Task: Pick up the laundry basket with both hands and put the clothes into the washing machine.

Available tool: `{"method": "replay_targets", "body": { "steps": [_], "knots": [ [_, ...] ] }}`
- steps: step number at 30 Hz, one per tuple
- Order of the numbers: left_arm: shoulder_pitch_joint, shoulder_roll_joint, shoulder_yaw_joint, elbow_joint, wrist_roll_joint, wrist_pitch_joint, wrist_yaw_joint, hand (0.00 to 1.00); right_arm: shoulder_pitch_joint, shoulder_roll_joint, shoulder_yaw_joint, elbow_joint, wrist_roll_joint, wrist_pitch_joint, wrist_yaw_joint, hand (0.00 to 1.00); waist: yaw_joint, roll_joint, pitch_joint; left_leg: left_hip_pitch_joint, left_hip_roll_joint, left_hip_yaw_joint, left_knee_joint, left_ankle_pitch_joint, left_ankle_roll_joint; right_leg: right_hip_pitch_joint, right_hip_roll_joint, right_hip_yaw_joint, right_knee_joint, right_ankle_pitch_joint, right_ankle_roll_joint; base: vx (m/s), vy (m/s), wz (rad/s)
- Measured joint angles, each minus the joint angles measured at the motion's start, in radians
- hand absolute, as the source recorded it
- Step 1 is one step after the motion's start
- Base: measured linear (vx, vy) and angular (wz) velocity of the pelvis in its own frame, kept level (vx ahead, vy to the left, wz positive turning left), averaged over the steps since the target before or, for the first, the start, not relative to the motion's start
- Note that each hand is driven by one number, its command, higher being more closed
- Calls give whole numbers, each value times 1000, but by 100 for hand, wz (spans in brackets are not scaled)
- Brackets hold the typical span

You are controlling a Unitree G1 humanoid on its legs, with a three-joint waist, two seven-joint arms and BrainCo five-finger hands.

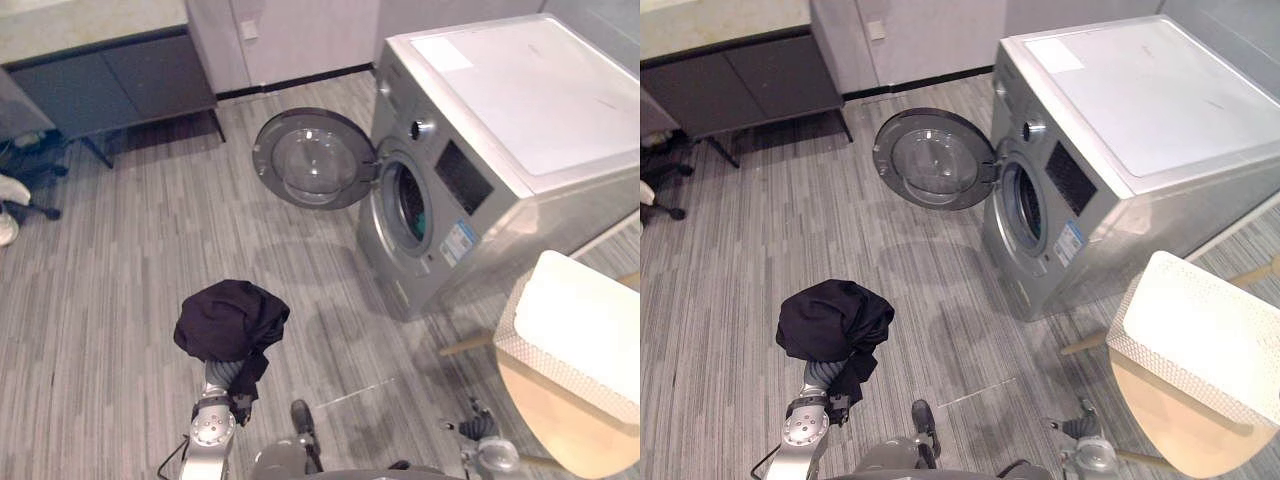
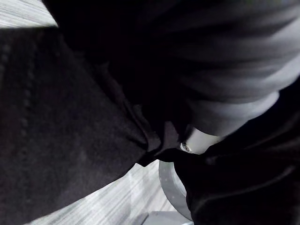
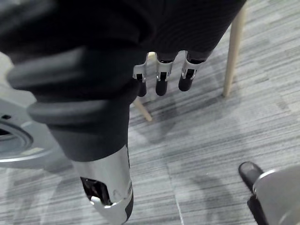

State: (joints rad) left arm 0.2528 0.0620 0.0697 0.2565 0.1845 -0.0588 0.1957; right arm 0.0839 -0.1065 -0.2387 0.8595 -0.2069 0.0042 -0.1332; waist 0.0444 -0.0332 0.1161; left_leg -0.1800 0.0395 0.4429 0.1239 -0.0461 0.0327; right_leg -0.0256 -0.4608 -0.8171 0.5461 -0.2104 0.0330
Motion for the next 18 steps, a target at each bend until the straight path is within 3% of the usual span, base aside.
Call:
{"method": "replay_targets", "body": {
  "steps": [1,2,3,4,6,8,9,11,13,14,15,16,17,18],
  "knots": [
    [4,2,-18,-5,-7,7,0,100,19,3,8,-31,1,6,0,0,-6,0,13,14,0,-6,35,-33,14,-69,-21,159,139,53,-119,179,217,30],
    [-6,20,-38,-14,-16,8,1,100,33,19,15,-49,6,4,0,0,-13,24,27,30,13,-41,54,-55,16,-180,47,402,279,42,-58,218,198,33],
    [-16,26,-37,-14,-16,8,3,100,32,27,21,-49,9,4,1,0,-24,21,31,37,17,-58,47,-56,16,-215,100,467,305,8,-16,203,117,44],
    [-40,50,-36,-13,-17,8,5,100,31,37,34,-50,13,4,0,0,-38,13,43,48,16,-79,26,-56,15,-273,176,525,307,-29,-2,158,55,41],
    [-78,62,-38,-10,-17,8,9,100,33,42,38,-50,20,3,-5,0,-66,-16,59,60,-4,-104,4,-55,14,-343,254,547,189,-42,6,166,39,51],
    [-111,67,-43,2,-18,8,13,100,33,40,37,-50,23,4,-19,0,-87,-20,83,91,-29,-137,-18,-56,14,-377,297,567,34,-24,21,213,12,61],
    [-144,60,-61,27,-18,8,21,100,45,36,36,-49,28,5,-21,0,-101,-6,97,119,-33,-171,-37,-59,11,-377,332,578,-142,47,38,294,-5,75],
    [-166,55,-73,39,-17,6,23,100,65,42,36,-48,30,6,-21,0,-122,-12,101,157,-65,-212,-59,-66,-18,-384,332,603,-377,186,49,401,-45,87],
    [-152,50,-79,47,-16,6,22,100,86,45,37,-51,30,18,-20,0,-121,-14,97,200,-71,-247,-2,-133,-45,-373,318,633,-373,230,2,497,-178,66],
    [-133,34,-79,46,-16,6,23,100,105,39,37,-70,28,22,-20,0,-118,7,90,230,-32,-249,52,-184,-102,-354,337,610,-312,250,-30,688,-276,55],
    [-112,32,-73,24,-16,6,22,100,105,40,38,-90,27,23,-18,0,-114,10,91,183,12,-239,220,-209,-141,-325,338,578,-281,249,-40,575,-271,46],
    [-102,24,-71,17,-17,6,15,100,108,38,42,-109,27,22,-15,0,-116,13,91,117,60,-225,409,-208,-141,-300,352,563,-267,243,-70,566,-308,24],
    [-80,0,-58,-3,-17,6,3,100,110,24,53,-144,27,21,-14,0,-102,37,92,44,140,-201,635,-156,-112,-254,398,555,-272,222,-95,418,-267,-14],
    [-59,-17,-50,-22,-17,7,0,100,110,16,62,-175,28,20,-16,0,-84,50,91,4,195,-187,758,-91,-98,-225,431,567,-277,207,-113,531,-268,-81]
  ]
}}
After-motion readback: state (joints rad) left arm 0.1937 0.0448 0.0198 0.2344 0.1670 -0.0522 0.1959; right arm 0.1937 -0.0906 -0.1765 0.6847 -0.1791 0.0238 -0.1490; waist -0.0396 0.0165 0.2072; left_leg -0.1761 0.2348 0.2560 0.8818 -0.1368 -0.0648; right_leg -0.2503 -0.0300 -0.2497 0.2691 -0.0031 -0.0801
